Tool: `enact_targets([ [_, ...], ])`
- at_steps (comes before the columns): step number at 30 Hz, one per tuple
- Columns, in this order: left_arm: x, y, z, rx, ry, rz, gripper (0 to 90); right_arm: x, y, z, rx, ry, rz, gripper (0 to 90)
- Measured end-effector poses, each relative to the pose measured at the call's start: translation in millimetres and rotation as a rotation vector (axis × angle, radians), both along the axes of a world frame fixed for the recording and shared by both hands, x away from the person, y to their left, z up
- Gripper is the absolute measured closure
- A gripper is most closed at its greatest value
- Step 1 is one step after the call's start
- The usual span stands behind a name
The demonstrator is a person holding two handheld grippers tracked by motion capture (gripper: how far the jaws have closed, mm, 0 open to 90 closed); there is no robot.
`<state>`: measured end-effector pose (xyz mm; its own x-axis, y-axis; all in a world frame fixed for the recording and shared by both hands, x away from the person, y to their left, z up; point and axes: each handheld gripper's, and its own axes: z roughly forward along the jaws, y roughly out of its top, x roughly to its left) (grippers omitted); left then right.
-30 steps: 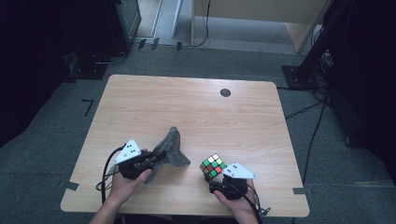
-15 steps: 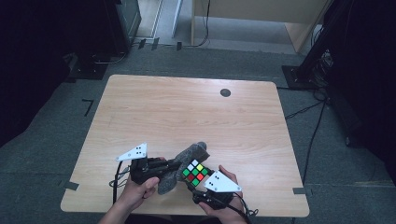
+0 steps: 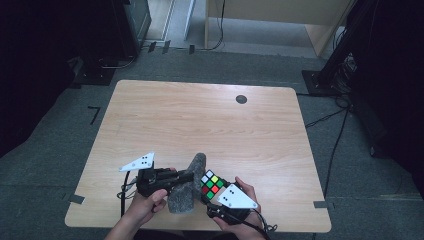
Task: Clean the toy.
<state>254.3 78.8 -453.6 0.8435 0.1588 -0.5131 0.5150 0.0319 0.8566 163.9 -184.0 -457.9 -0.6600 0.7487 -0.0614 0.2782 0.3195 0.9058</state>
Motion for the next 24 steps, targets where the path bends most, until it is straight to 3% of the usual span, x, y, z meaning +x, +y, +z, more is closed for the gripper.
enact_targets([
  [4, 3.2, -2.1, -3.1, 0.024, 0.044, -0.005, 82.2, -4.3, 0.0, 3.2, 0.038, -0.029, 0.061, 34.3],
  [6, 1.9, -6.5, -3.4, 0.021, 0.063, -0.028, 82.0, -5.2, 3.3, 2.2, 0.018, -0.033, 0.073, 34.3],
  [7, 0.8, -7.2, -2.8, 0.021, 0.052, -0.029, 82.1, -5.0, 4.8, 0.7, 0.007, -0.034, 0.071, 34.3],
  [11, -3.9, -6.1, 4.3, -0.063, 0.018, -0.099, 83.0, -3.8, 6.4, -3.4, -0.033, -0.032, 0.056, 34.3],
  [12, -5.1, -6.6, 6.8, -0.035, -0.006, -0.087, 83.0, -3.5, 7.2, -3.9, -0.049, -0.033, 0.046, 34.3],
  [14, -4.0, -7.8, 5.4, 0.003, -0.008, -0.068, 83.2, -3.2, 8.2, -4.2, -0.052, -0.036, 0.042, 34.3],
  [17, 2.9, -4.9, -4.2, 0.019, 0.039, -0.039, 83.6, -5.7, 9.7, -3.5, -0.064, -0.041, 0.038, 34.3],
  [19, 5.6, -4.6, -9.1, 0.076, 0.053, -0.01, 83.9, -6.6, 9.8, -3.2, -0.062, -0.045, 0.035, 34.3],
  [20, 5.8, -5.3, -9.9, 0.077, 0.058, -0.019, 83.8, -7.3, 9.5, -2.2, -0.055, -0.052, 0.038, 34.3],
  [21, 5.5, -5.6, -9.5, 0.065, 0.067, -0.027, 83.9, -7.7, 9.4, -1.4, -0.053, -0.055, 0.041, 34.3],
  [24, 2.4, -6.9, -2.9, -0.027, 0.078, -0.084, 84.2, -6.8, 7.9, -2.1, -0.047, -0.056, 0.044, 34.3],
])
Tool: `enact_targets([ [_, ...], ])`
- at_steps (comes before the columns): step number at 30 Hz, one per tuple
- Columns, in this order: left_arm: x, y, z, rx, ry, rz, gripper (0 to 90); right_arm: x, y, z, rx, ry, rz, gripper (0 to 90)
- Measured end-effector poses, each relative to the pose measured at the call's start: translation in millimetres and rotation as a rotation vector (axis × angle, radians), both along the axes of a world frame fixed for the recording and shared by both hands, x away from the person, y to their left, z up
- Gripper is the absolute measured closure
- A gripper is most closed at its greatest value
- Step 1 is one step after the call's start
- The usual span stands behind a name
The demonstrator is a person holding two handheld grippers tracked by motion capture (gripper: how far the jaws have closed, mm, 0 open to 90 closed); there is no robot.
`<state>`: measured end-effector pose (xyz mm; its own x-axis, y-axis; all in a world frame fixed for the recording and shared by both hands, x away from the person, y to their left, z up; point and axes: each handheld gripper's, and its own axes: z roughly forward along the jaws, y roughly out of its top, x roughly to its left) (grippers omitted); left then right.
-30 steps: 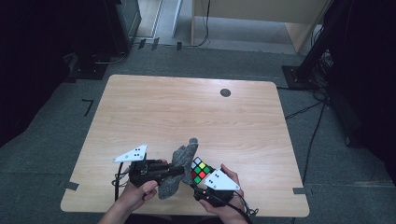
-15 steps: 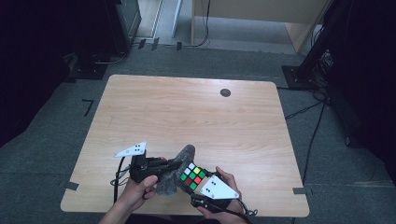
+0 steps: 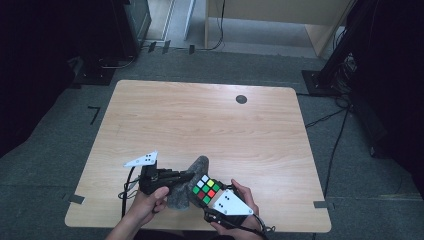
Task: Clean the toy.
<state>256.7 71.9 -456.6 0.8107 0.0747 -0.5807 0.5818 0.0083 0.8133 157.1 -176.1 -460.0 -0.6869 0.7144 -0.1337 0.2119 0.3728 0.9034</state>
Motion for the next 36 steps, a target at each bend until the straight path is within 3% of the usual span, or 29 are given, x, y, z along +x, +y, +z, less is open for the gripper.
enact_targets([
  [1, -0.5, 0.0, 2.0, -0.011, -0.005, -0.016, 84.1, 0.9, -0.3, -0.6, -0.002, 0.004, -0.005, 34.3],
  [3, -2.9, -2.4, 7.5, 0.058, -0.05, 0.016, 83.6, 3.5, -0.5, -2.5, -0.017, 0.015, -0.028, 34.3],
  [4, -2.4, -2.6, 7.4, 0.085, -0.054, 0.035, 83.5, 4.3, -0.5, -3.4, -0.02, 0.025, -0.037, 34.3],
  [7, 4.6, -0.2, -3.9, 0.129, 0.004, 0.077, 83.5, 4.4, -0.4, -4.6, -0.02, 0.023, -0.041, 34.3],
  [9, 5.9, -1.1, -9.1, 0.162, 0.015, 0.086, 83.4, 2.7, -0.7, -2.2, -0.004, 0.019, -0.034, 34.3],
  [11, 6.0, -1.7, -10.1, 0.143, 0.026, 0.079, 83.3, 2.7, -0.8, -1.4, -0.001, 0.015, -0.034, 34.3],
  [13, 4.3, -2.0, -6.6, 0.113, 0.011, 0.064, 83.3, 3.9, -1.2, -3.4, 0.0, 0.023, -0.034, 34.3],
  [16, -0.3, -0.6, 3.1, 0.007, -0.009, 0.001, 83.0, 6.4, -1.7, -5.9, -0.007, 0.033, -0.04, 34.3],
  [17, -2.3, -0.9, 6.3, -0.007, -0.031, -0.018, 82.7, 7.4, -1.7, -6.6, -0.013, 0.037, -0.045, 34.3],
  [19, -6.2, -2.9, 11.1, 0.048, -0.088, 0.0, 82.2, 9.1, -1.2, -7.9, -0.02, 0.041, -0.056, 34.3],
  [20, -7.7, -3.9, 11.9, 0.093, -0.109, 0.033, 82.1, 9.2, -0.9, -7.9, -0.02, 0.042, -0.058, 34.3],
  [23, -3.5, -1.3, 6.6, 0.091, -0.066, 0.045, 81.9, 6.1, 0.7, -5.1, -0.02, 0.029, -0.057, 34.3],
  [27, 2.8, 3.6, 0.4, 0.098, -0.002, 0.098, 81.5, 3.2, 0.8, -2.3, -0.006, 0.007, -0.033, 34.3],
  [30, 2.5, 2.1, -1.4, 0.09, 0.021, 0.091, 81.7, 2.9, 1.2, -0.9, 0.005, 0.005, -0.023, 34.3],
  [33, -4.4, -0.5, 7.7, 0.028, -0.014, 0.046, 81.8, 4.6, 3.5, -4.4, -0.012, 0.022, -0.029, 34.3],
  [36, -14.1, -7.1, 18.8, 0.043, -0.104, 0.002, 81.1, 7.2, 4.5, -7.8, -0.032, 0.037, -0.037, 34.3],
])
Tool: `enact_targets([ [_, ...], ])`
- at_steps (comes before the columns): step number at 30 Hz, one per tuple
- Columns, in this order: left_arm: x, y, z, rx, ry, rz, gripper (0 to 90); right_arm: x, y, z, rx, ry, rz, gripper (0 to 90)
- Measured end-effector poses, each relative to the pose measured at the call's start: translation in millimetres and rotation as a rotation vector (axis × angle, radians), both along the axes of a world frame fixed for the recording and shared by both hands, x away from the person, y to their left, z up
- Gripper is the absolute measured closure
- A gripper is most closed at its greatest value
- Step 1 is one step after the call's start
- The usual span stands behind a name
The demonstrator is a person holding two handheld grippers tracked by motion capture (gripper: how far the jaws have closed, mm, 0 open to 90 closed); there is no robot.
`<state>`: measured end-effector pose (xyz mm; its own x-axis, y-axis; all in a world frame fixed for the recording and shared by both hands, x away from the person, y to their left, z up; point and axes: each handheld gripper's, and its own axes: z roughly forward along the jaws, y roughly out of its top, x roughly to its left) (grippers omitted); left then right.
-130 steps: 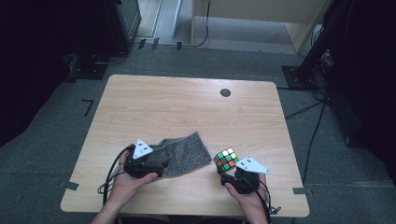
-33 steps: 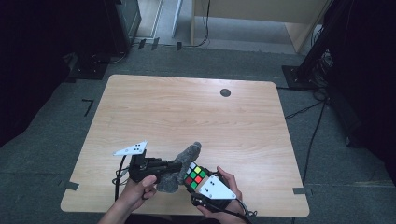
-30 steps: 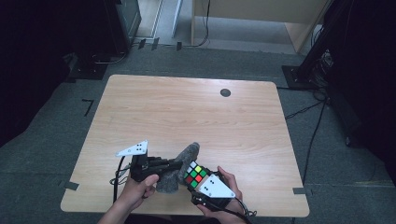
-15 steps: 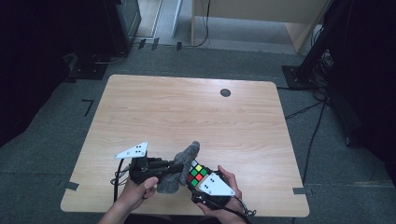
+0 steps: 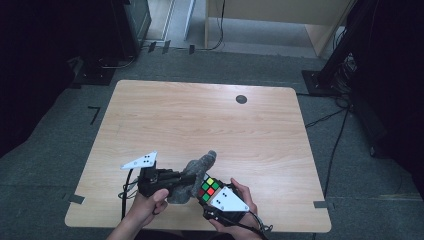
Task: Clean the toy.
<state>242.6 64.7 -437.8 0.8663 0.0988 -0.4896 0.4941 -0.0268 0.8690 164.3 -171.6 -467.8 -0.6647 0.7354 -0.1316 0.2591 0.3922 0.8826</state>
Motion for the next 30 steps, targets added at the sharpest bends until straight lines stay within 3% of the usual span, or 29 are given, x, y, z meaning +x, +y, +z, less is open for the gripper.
enact_targets([
  [3, -7.0, -10.2, 1.4, 0.101, -0.071, -0.013, 79.8, 1.6, 0.9, -0.4, -0.007, 0.011, -0.012, 34.3],
  [4, -8.3, -12.5, 0.3, 0.131, -0.086, 0.005, 79.2, 1.3, 1.4, -0.2, -0.012, 0.011, -0.014, 34.3],
  [5, -8.9, -14.3, -1.2, 0.173, -0.1, 0.058, 79.2, 1.0, 1.7, 0.1, -0.017, 0.009, -0.014, 34.3],
  [7, -6.1, -12.1, -2.6, 0.177, -0.076, 0.114, 79.8, 0.5, 2.7, -0.1, -0.042, 0.006, -0.028, 34.3],
  [9, -4.9, -8.7, -2.2, 0.182, -0.069, 0.16, 80.0, 0.9, 2.3, -1.1, -0.037, 0.014, -0.037, 34.3],
  [12, -12.5, -14.6, 0.7, 0.191, -0.105, 0.132, 80.3, 1.2, 3.6, -1.7, -0.037, 0.017, -0.038, 34.3],
  [14, -22.2, -26.6, 3.7, 0.226, -0.151, 0.113, 79.9, 1.8, 4.5, -1.4, -0.032, 0.02, -0.044, 34.3],
  [17, -29.1, -37.5, 5.9, 0.202, -0.13, 0.045, 79.6, 2.8, 4.3, -1.2, -0.031, 0.024, -0.052, 34.3],
  [19, -32.0, -42.9, 6.4, 0.268, -0.172, 0.084, 79.5, 3.0, 4.0, -0.6, -0.023, 0.028, -0.054, 34.3],
  [22, -22.0, -35.0, 2.6, 0.26, -0.113, 0.134, 80.9, 2.6, 4.9, -1.8, -0.042, 0.032, -0.06, 34.4],
  [24, -15.1, -24.0, 2.7, 0.262, -0.087, 0.197, 81.1, 2.7, 4.9, -2.2, -0.05, 0.032, -0.059, 34.4],
  [27, -14.8, -22.3, 4.5, 0.248, -0.082, 0.199, 81.2, 2.5, 5.0, -1.8, -0.042, 0.032, -0.059, 34.3],
  [30, -22.9, -32.1, 5.8, 0.265, -0.127, 0.162, 81.1, 4.4, 5.8, -2.0, -0.031, 0.039, -0.064, 34.3],
])
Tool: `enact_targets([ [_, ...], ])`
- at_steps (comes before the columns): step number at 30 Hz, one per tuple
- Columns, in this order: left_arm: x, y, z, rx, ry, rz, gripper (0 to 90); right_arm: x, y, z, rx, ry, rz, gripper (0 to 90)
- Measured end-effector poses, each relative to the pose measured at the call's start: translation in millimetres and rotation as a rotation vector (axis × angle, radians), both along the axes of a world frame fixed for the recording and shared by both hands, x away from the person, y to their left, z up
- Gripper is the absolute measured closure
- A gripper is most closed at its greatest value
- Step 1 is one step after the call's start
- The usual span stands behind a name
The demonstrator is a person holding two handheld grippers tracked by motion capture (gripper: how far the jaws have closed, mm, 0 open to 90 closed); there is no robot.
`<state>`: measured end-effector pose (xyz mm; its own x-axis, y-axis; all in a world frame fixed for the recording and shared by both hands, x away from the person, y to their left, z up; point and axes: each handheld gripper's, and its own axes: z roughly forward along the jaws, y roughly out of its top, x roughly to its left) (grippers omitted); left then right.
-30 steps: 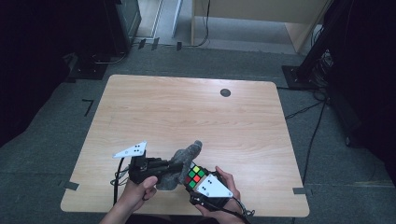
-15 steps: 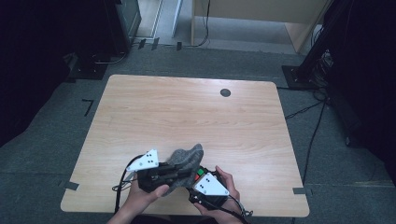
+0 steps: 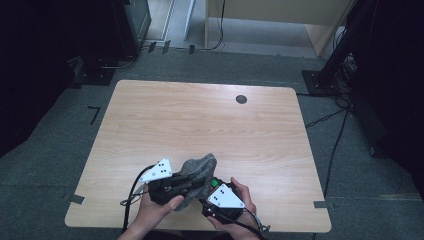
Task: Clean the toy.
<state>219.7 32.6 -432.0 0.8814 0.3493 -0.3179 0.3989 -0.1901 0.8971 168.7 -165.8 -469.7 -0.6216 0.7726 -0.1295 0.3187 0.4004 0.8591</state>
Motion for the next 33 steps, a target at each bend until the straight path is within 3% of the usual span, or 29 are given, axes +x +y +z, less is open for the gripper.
enact_targets([
  [1, -2.8, -4.5, -0.5, 0.008, -0.005, -0.032, 80.8, 0.4, 0.2, -0.2, 0.0, 0.002, -0.001, 34.3],
  [3, -6.1, -9.1, -1.2, 0.031, -0.023, -0.04, 80.1, 0.7, 0.8, -0.7, -0.001, 0.005, -0.001, 34.3],
  [5, -3.7, -7.7, -0.9, 0.056, -0.029, -0.005, 80.3, 0.7, 0.9, -1.2, -0.01, 0.002, 0.0, 34.3],
  [8, 5.5, 3.1, -0.6, 0.045, -0.004, 0.057, 80.9, -0.2, 0.6, -1.7, -0.007, 0.005, 0.003, 34.3],
  [10, 7.4, 6.7, 0.0, 0.036, 0.006, 0.066, 81.0, -0.6, 0.9, -1.8, -0.006, -0.001, 0.009, 34.3],
  [15, -6.0, -8.4, 0.7, 0.058, -0.037, 0.001, 79.5, -1.0, 3.6, -2.2, -0.008, -0.007, 0.015, 34.4],
  [17, -5.9, -7.4, 1.9, 0.07, -0.062, 0.051, 79.7, -1.3, 2.8, -1.9, -0.008, -0.006, 0.008, 34.3],
  [21, 7.9, 9.4, 2.7, 0.031, -0.003, 0.12, 80.8, -1.0, 0.0, 0.2, 0.0, -0.013, 0.009, 34.3],
  [23, 3.9, 7.7, 3.8, 0.022, -0.019, 0.092, 81.1, -1.0, 0.5, -0.1, 0.006, -0.009, 0.009, 34.3],
  [25, -6.2, -2.5, 4.5, 0.022, -0.05, 0.024, 81.1, -0.9, 2.0, 0.1, 0.011, -0.011, 0.011, 34.3],
  [27, -11.8, -11.3, 3.2, 0.008, -0.045, -0.057, 80.9, -0.2, 2.5, 0.4, 0.014, -0.017, 0.012, 34.3],
  [31, -1.5, -3.9, 0.7, 0.007, -0.003, 0.001, 82.4, -2.1, 1.4, 2.5, 0.003, -0.023, 0.011, 34.4],
  [33, 5.1, 6.3, 0.8, 0.025, -0.003, 0.066, 82.9, -2.5, 0.6, 1.2, -0.007, -0.03, 0.021, 34.4],
])
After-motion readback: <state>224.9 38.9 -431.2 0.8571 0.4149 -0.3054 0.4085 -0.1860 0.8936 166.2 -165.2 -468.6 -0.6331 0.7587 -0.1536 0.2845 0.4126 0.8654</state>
